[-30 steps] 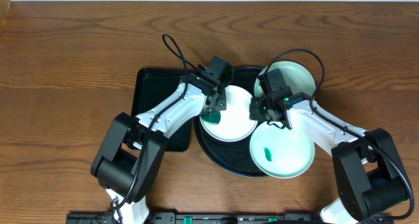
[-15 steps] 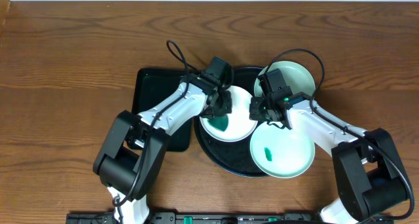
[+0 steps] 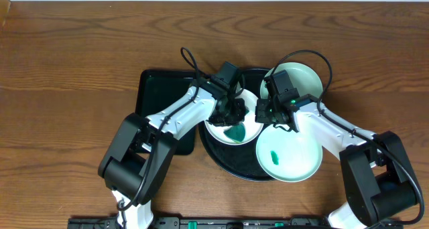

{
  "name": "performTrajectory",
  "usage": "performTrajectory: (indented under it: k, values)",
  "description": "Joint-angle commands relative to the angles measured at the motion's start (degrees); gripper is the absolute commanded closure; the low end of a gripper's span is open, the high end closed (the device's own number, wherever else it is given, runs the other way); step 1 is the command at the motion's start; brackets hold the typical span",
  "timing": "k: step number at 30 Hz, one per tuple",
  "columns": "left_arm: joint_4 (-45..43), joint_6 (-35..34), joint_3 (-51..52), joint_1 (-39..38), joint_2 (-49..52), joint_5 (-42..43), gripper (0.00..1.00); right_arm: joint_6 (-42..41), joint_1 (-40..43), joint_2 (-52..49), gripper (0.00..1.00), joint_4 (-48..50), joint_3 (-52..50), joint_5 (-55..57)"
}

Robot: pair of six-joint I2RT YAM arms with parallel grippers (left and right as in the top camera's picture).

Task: Clean dirty plates on tray and stack at the side
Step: 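Carry the sponge back with the left gripper into the black tray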

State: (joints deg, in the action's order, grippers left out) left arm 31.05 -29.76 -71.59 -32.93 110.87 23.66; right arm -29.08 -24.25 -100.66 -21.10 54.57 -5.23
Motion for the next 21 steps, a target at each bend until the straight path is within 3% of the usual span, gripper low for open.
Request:
performTrajectory:
  k: [1, 10, 17, 21]
  values:
    - [0.2, 0.8, 0.3, 1.3, -4.2, 1.2, 0.92, 0.5, -0.7, -0.1, 0.99, 0.6, -0.2, -2.3]
    - [0.7, 1.7, 0.3, 7.0, -18.2, -0.8, 0.92, 0.5, -0.7, -0.1, 0.99, 0.6, -0.2, -2.3]
    - [6.4, 4.5, 0.3, 13.4, -23.7, -1.3, 0.92, 0.5, -0.7, -0.1, 0.98, 0.6, -0.2, -2.3]
    - [12.8, 6.6, 0.4, 16.7, -23.7, -4.7, 0.92, 0.5, -0.7, -0.1, 0.80, 0.6, -0.2, -2.3]
